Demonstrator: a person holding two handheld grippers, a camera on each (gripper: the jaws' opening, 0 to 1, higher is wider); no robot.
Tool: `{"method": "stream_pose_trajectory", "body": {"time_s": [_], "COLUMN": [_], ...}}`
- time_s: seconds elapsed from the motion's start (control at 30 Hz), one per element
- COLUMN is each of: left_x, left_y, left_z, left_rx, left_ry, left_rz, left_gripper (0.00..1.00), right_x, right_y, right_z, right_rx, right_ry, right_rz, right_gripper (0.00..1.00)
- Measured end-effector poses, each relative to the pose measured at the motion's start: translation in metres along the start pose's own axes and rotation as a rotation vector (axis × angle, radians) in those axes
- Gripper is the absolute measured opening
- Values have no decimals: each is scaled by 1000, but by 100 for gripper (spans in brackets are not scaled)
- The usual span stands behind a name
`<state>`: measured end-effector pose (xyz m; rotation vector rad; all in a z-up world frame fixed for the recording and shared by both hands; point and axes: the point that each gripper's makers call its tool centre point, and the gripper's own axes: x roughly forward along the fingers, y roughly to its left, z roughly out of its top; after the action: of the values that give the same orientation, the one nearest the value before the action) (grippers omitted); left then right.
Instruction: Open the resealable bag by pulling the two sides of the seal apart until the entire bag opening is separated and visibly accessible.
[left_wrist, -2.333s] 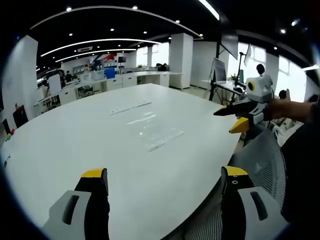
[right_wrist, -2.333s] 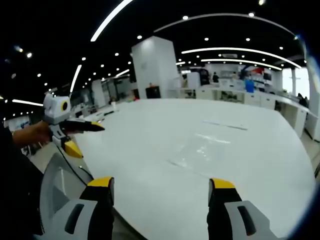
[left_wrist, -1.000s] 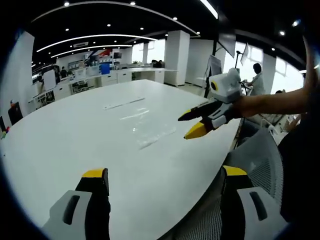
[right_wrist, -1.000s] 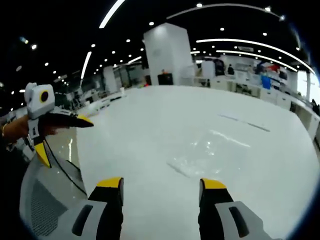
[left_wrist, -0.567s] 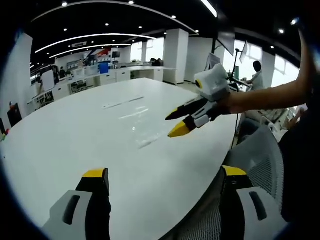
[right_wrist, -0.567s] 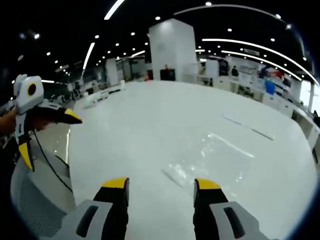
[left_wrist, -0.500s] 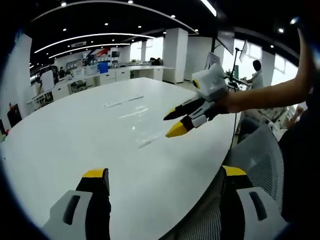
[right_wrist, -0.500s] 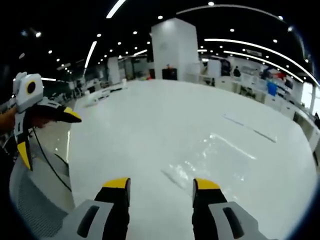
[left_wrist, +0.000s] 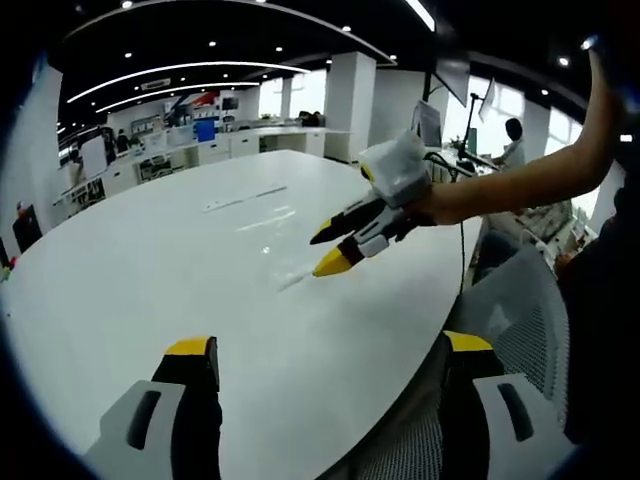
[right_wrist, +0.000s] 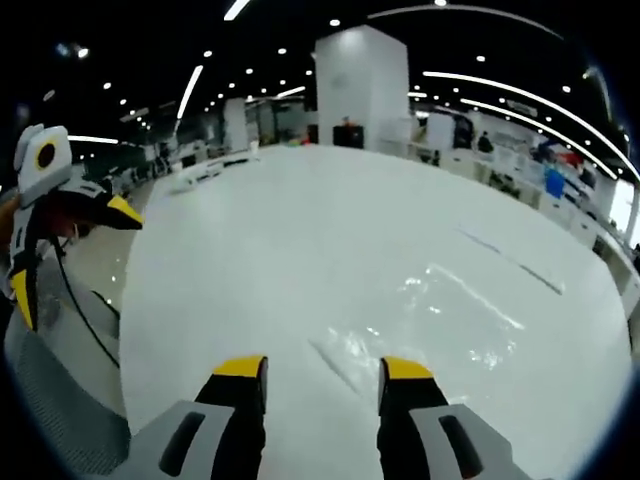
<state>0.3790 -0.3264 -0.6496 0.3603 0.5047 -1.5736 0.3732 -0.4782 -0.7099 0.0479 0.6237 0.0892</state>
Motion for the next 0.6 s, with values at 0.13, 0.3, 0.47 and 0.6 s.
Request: {"method": "stream_pose_trajectory", "body": {"time_s": [0.13, 0.3, 0.47, 0.6], "left_x": [0, 0, -1, 0], "left_y": [2, 11, 12, 13], "left_z": [-2, -3, -5, -7], "left_rx": [-12, 0, -12, 0], "left_ry": [5, 18, 26, 40], "left_rz": [1, 6, -8, -4], "left_gripper": [90, 89, 89, 88], "right_x": [18, 42, 56, 60], "right_y": [-8, -14, -15, -14], "right_z": [-4, -10, -22, -23], "right_rx": [-27, -124, -135, -134], "right_ry": [35, 83, 129, 135], "right_rz": [-5, 23, 43, 48], "right_gripper": [41, 37, 36, 34]}}
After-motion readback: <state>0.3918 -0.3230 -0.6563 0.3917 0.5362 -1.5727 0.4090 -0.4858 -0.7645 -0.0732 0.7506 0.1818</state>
